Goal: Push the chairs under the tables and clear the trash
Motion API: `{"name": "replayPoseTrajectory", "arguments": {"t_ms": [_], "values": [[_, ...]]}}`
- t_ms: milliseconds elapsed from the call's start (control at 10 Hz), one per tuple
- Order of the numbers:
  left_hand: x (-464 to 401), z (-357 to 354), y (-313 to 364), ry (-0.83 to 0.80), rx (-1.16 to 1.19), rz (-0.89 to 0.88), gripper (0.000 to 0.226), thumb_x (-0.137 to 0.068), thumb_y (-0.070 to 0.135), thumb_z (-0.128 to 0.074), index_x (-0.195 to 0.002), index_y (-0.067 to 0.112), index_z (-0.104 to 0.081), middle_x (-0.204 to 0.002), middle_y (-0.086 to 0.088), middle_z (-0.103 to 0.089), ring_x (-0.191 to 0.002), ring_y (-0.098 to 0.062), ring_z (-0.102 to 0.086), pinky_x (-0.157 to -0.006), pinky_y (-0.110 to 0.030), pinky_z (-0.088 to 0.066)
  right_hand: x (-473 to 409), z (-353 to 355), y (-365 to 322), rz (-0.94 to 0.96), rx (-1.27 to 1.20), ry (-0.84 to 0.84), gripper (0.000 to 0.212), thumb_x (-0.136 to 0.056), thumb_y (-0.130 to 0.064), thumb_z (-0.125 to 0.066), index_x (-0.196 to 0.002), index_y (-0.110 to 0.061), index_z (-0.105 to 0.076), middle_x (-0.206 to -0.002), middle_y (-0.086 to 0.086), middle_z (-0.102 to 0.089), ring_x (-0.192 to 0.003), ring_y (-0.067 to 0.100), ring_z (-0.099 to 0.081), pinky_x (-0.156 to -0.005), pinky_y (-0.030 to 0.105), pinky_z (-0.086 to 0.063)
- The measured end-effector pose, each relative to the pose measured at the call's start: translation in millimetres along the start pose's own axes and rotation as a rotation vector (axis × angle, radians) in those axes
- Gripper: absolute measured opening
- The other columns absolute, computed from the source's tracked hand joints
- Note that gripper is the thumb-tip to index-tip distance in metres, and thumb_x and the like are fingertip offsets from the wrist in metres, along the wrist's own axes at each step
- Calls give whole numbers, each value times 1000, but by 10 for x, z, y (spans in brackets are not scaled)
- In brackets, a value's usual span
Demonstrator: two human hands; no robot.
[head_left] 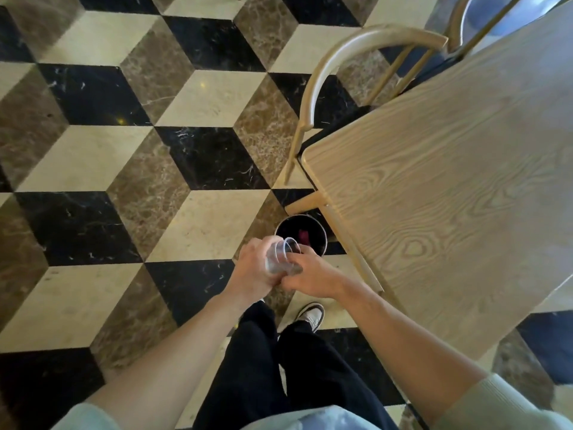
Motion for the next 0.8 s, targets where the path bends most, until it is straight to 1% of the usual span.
{"name": "replayPoseTrajectory", "arguments": {"t_ms": [100, 200, 300, 400, 500, 600, 700, 800], "values": [[23, -162, -69, -13, -15, 61, 67, -73, 42, -84, -131, 32, -53, -122, -1, -59, -113, -21, -50, -95, -38, -47, 27, 49, 293, -23, -163, 193, 47, -80, -43, -76, -125, -43, -62, -154, -4, -31, -128, 11, -41, -88, 9, -34], [25, -401, -49, -113, -64, 61, 70, -77, 31, -81, -139, 28, -49, -131, -2, -54, -126, -25, -46, -103, -44, -43, 59, -12, 503, 2, -147, 314, 28, -78, -49, -81, -101, -36, -71, -137, -14, -43, -116, 3, -48, -74, -1, -35], [32, -533, -37, -170, -51, 128, 91, -77, 26, -79, -154, 29, -31, -152, -4, -31, -143, -27, -29, -110, -42, -38, 51, -94, 667, -61, -184, 422, 21, -79, -40, -84, -92, -25, -77, -128, -14, -49, -110, 4, -52, -73, -1, -35], [41, -520, -221, -182, -120, 281, 109, -78, 35, -81, -158, 37, -9, -166, -4, 1, -153, -31, 2, -116, -54, -28, -7, -74, 802, -163, -231, 532, 26, -81, -38, -82, -98, -19, -76, -122, -8, -57, -104, 4, -55, -76, 7, -35], [88, -413, -508, -185, -146, 419, 103, -82, 34, -80, -159, 29, -11, -167, -10, -2, -153, -39, 0, -118, -55, -26, -117, 3, 867, -265, -355, 574, 32, -82, -42, -80, -106, -23, -72, -97, -16, -64, -78, -7, -56, -57, 6, -37], [174, -293, -760, -185, -190, 451, 88, -85, 33, -77, -155, 21, -25, -159, -13, -21, -149, -36, -15, -117, -46, -27, -259, 108, 917, -357, -474, 615, 46, -84, -43, -78, -124, -27, -63, -102, -5, -69, -68, 3, -58, -50, 18, -38], [281, -199, -980, -174, -226, 514, 74, -87, 30, -73, -150, 17, -37, -152, -15, -32, -143, -37, -25, -114, -44, -29, -311, 142, 1039, -455, -524, 606, 63, -85, -40, -76, -138, -28, -45, -120, 6, -58, -84, 19, -64, -56, 27, -41], [335, -181, -1109, -196, -260, 565, 59, -89, 31, -68, -142, 16, -46, -146, -15, -38, -140, -36, -31, -112, -44, -32, -177, 71, 1215, -534, -481, 662, 49, -88, -36, -74, -128, -21, -50, -119, 4, -54, -92, 22, -61, -71, 31, -46]]}}
Point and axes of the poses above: each hand's wrist, its own x-axis away from the middle knuckle, its own z-axis out of the back of the hand, y = z × x, the point moved 5 cm from there along -x, towards the middle knuckle
